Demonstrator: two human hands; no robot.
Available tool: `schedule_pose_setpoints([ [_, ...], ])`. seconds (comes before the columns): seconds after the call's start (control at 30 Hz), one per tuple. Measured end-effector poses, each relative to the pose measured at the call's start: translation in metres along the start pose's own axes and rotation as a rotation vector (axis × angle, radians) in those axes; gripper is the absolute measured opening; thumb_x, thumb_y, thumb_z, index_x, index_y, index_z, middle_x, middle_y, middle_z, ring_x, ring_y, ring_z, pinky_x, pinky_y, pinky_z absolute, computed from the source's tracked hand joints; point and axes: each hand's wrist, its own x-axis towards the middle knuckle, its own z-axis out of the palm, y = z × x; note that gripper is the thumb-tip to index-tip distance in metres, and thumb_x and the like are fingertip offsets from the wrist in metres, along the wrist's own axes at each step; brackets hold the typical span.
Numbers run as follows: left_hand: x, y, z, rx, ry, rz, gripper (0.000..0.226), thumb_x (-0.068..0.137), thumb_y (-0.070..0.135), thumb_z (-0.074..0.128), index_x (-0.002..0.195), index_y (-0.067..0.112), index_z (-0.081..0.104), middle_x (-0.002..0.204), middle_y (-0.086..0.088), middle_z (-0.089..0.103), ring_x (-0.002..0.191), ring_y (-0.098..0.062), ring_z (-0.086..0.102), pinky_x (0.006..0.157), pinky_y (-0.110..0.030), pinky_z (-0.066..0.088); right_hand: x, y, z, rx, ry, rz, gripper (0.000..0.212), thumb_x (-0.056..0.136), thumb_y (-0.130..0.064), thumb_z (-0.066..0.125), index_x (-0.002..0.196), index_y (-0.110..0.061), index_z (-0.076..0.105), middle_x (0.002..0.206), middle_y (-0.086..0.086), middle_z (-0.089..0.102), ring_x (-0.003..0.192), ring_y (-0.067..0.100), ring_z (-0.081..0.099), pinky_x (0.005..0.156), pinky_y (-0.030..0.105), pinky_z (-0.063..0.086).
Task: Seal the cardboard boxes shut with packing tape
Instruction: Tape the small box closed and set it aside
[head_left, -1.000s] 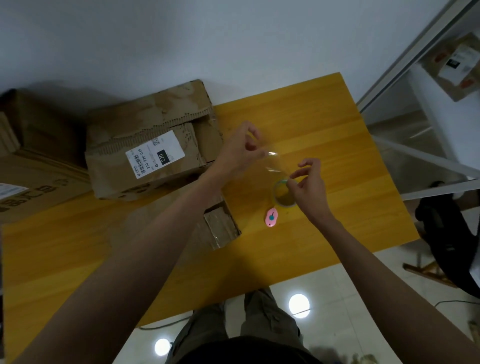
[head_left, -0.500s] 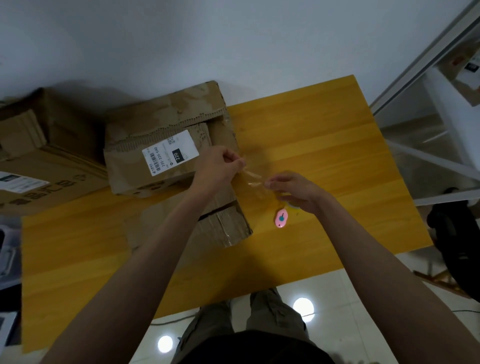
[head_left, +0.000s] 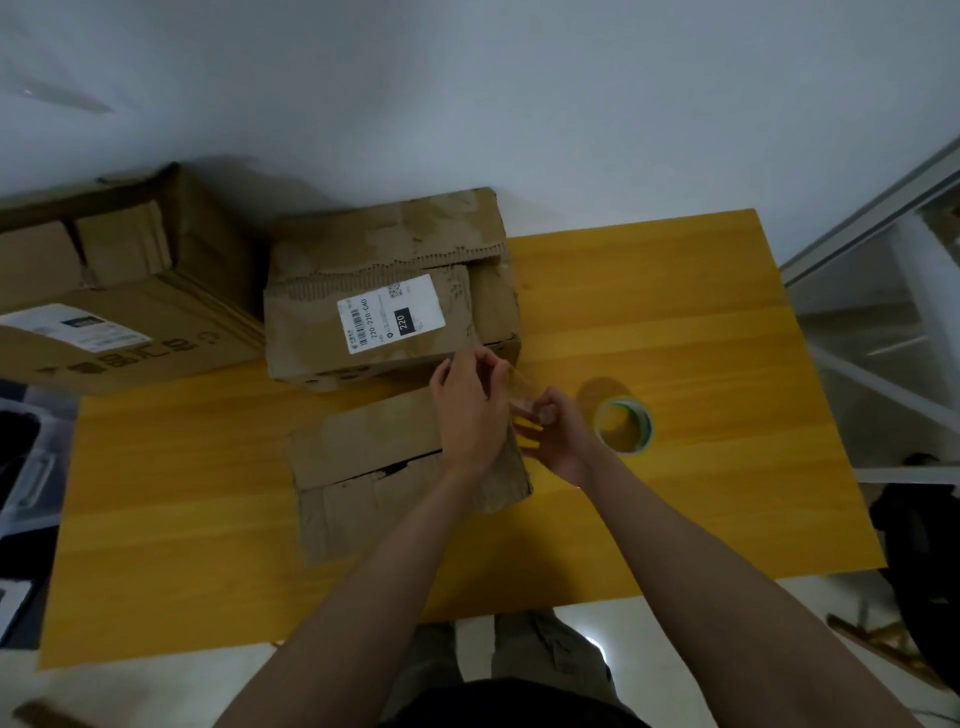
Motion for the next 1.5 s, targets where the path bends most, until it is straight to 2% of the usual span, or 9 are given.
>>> schedule_pose_setpoints([
  [0.27,-0.002,-0.009,0.006,0.026,0.078,0.091,0.009,0.106,0.022,0.051,0.101,0.014,0.053,0.096,0.004,0.057,0.088,-0.005,0.043,0.097,-0.049,0.042,0.007,0.006,0.009,-0.016,0.01,-0.004,0.023,0.086,-0.022,0.047,0.071,-0.018,0.03,0.074,-0.006,0.053,0.064,0.018,0.047,0.065,0.038,0.033],
  [0.4,-0.003,-0.009,0.005,0.038,0.095,0.126,0.009,0.106,0.017,0.052,0.1,0.01,0.053,0.096,-0.004,0.058,0.084,0.001,0.031,0.089,-0.046,0.044,0.009,0.008,0.012,-0.011,0.024,0.001,0.028,0.088,-0.019,0.045,0.067,-0.02,0.027,0.066,-0.005,0.046,0.057,0.015,0.043,0.063,0.036,0.03],
  [0.57,-0.005,-0.028,-0.017,0.035,-0.011,0.13,0.008,0.105,0.024,0.053,0.102,0.017,0.052,0.096,0.01,0.054,0.091,-0.009,0.039,0.082,-0.027,0.038,0.009,0.017,0.022,0.021,-0.055,0.024,0.026,0.087,-0.018,0.043,0.065,-0.02,0.03,0.068,-0.004,0.05,0.065,0.02,0.051,0.063,0.037,0.041],
  [0.67,0.0,-0.048,-0.048,0.065,-0.061,0.137,0.006,0.103,0.023,0.055,0.1,0.022,0.051,0.092,0.016,0.052,0.09,-0.016,0.047,0.077,-0.017,0.036,0.013,0.033,0.037,0.085,-0.152,0.058,0.022,0.085,-0.017,0.044,0.064,-0.017,0.049,0.078,0.001,0.059,0.083,0.028,0.057,0.076,0.043,0.048],
  [0.77,0.007,-0.063,-0.083,0.038,-0.095,0.162,0.005,0.103,0.021,0.056,0.1,0.02,0.052,0.087,0.016,0.056,0.079,-0.007,0.055,0.074,-0.026,0.046,0.019,0.046,0.056,0.09,-0.205,0.065,0.013,0.088,-0.018,0.049,0.08,-0.012,0.058,0.092,0.008,0.066,0.096,0.033,0.061,0.084,0.046,0.053],
  [0.93,0.007,-0.057,-0.119,0.065,-0.133,0.044,0.01,0.099,0.026,0.061,0.096,0.033,0.054,0.101,-0.001,0.061,0.094,-0.015,0.06,0.083,-0.038,0.054,0.018,0.037,0.072,0.071,-0.211,-0.055,0.037,0.098,-0.004,0.049,0.065,-0.01,0.064,0.081,0.013,0.063,0.088,0.027,0.064,0.083,0.038,0.058],
  [1.23,-0.001,-0.017,-0.126,0.207,-0.093,-0.061,0.011,0.089,0.027,0.076,0.089,0.019,0.068,0.082,0.01,0.066,0.075,0.006,0.059,0.063,-0.005,0.043,0.02,0.026,0.042,-0.008,-0.191,0.003,0.009,0.096,0.0,0.06,0.101,-0.004,0.067,0.087,0.008,0.068,0.084,0.019,0.065,0.086,0.032,0.059],
  [1.37,-0.002,-0.016,-0.121,0.272,-0.133,-0.104,0.013,0.089,0.028,0.076,0.084,0.02,0.068,0.076,0.009,0.066,0.069,-0.001,0.06,0.06,-0.011,0.043,0.02,0.034,0.029,0.008,-0.107,0.043,0.019,0.093,0.002,0.064,0.112,0.002,0.065,0.097,0.01,0.07,0.091,0.02,0.067,0.079,0.027,0.06],
  [1.5,-0.004,-0.011,-0.114,0.362,-0.178,-0.121,0.015,0.087,0.029,0.078,0.078,0.025,0.066,0.07,0.012,0.065,0.065,-0.001,0.061,0.06,-0.021,0.047,0.024,0.043,0.029,0.031,0.001,0.008,0.008,0.094,0.005,0.061,0.093,-0.002,0.064,0.09,0.01,0.067,0.085,0.018,0.066,0.076,0.024,0.06],
])
